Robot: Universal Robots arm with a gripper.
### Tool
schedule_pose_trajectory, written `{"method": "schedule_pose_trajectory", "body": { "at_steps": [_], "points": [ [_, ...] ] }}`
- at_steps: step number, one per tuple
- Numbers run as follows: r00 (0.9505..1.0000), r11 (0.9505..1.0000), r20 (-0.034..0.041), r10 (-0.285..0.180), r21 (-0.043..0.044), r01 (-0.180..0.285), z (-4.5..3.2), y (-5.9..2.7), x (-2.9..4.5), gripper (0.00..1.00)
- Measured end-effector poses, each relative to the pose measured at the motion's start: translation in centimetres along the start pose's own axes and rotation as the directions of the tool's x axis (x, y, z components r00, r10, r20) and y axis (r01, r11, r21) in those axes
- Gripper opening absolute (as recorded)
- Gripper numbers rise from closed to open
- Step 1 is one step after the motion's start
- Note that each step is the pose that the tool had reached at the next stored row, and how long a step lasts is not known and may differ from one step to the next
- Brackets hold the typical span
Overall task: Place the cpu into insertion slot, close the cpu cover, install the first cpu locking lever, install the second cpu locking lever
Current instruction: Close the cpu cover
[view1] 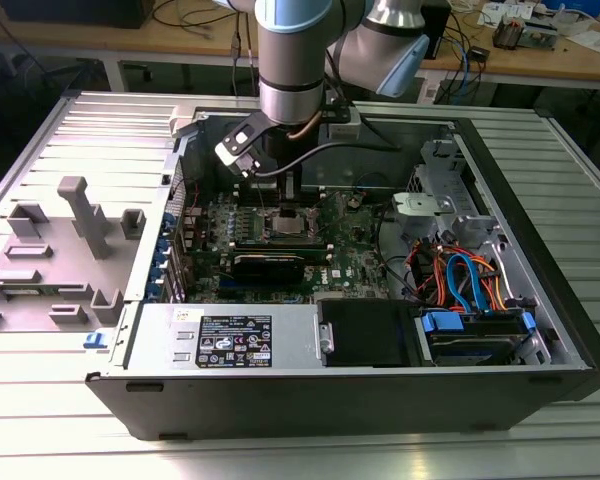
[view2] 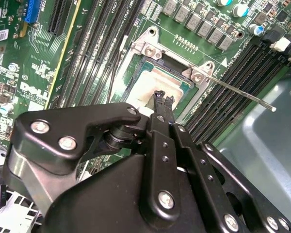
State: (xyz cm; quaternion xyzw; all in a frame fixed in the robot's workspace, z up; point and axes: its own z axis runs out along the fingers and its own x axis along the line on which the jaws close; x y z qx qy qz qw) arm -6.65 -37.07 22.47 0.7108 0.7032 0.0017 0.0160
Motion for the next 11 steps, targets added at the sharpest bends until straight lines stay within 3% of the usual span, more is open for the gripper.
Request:
{"method": "schedule_pose_trajectory", "body": {
  "at_steps": [10,11],
  "points": [
    [1.0,1.0,0.0001,0.0,0.0,0.0,-0.75,0.02,-0.02,0.11],
    [1.0,1.0,0.0,0.0,0.0,0.0,-1.08,0.03,-0.02,0.11]
  ]
}}
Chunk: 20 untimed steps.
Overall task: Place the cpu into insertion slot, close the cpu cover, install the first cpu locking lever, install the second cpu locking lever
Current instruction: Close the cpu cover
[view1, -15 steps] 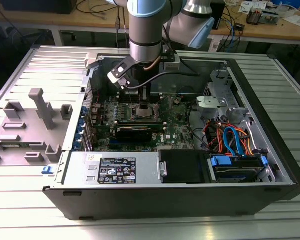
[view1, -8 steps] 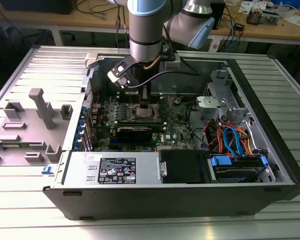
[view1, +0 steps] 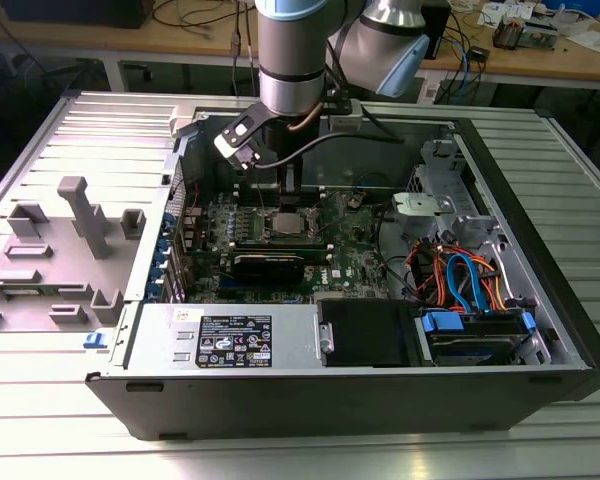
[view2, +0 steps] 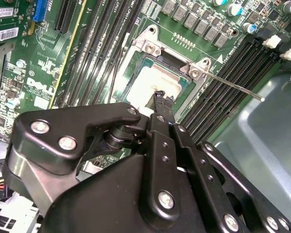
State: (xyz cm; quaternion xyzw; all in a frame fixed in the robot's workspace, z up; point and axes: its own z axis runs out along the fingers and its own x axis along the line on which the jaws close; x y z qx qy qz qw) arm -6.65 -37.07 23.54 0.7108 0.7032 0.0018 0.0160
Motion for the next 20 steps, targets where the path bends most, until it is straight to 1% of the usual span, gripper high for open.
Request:
{"method": "schedule_pose_trajectory", "body": {
  "at_steps": [2,16,20],
  "points": [
    [1.0,1.0,0.0,0.0,0.0,0.0,-0.37,0.01,-0.01,0.11],
    [1.0,1.0,0.0001,0.0,0.0001,0.0,-0.82,0.02,-0.02,0.11],
    [1.0,1.0,0.0001,0.0,0.0001,0.0,-1.07,0.02,-0.02,0.11]
  ]
}}
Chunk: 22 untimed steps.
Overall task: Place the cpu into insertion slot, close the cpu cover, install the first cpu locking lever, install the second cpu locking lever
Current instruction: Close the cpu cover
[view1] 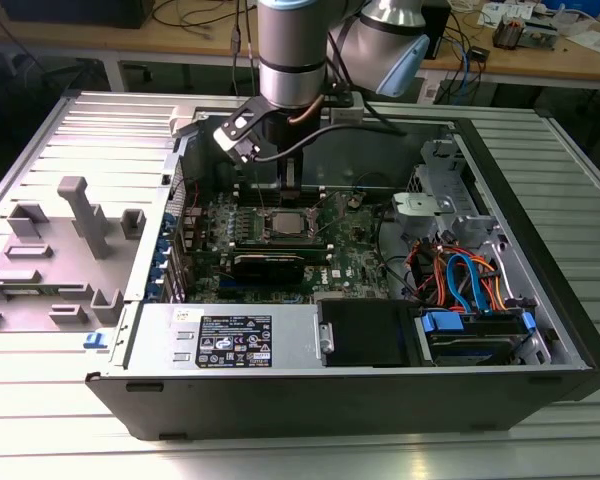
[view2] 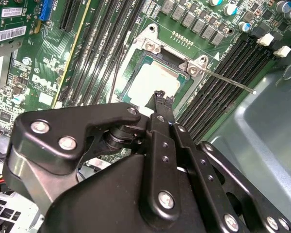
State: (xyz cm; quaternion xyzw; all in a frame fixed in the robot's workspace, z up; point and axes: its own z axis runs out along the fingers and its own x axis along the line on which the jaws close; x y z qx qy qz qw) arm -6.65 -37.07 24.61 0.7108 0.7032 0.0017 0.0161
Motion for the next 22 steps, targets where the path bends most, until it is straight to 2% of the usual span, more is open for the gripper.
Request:
{"method": "schedule_pose_trajectory", "body": {
  "at_steps": [22],
  "points": [
    [1.0,1.0,-0.0001,0.0,0.0,0.0,-1.22,0.03,-0.02,0.11]
  ]
}}
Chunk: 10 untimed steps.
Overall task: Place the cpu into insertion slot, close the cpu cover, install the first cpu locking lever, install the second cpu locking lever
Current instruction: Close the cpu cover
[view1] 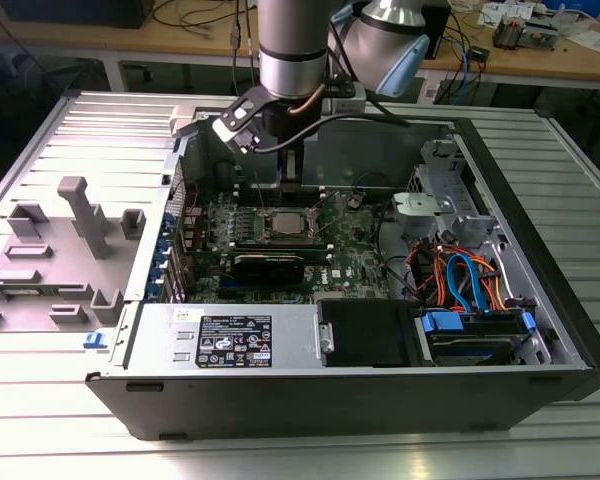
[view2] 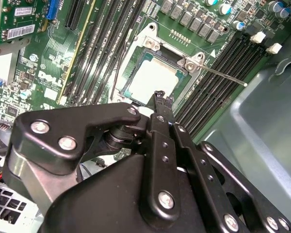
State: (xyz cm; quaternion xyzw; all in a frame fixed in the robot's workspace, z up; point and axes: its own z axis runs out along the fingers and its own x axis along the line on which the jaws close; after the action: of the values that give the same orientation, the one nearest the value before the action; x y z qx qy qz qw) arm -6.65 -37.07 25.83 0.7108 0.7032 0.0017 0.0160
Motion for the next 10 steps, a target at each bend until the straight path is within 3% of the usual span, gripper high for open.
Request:
{"method": "schedule_pose_trajectory", "body": {
  "at_steps": [10],
  "points": [
    [1.0,1.0,0.0,0.0,0.0001,0.0,-0.94,0.02,-0.02,0.11]
  ]
}}
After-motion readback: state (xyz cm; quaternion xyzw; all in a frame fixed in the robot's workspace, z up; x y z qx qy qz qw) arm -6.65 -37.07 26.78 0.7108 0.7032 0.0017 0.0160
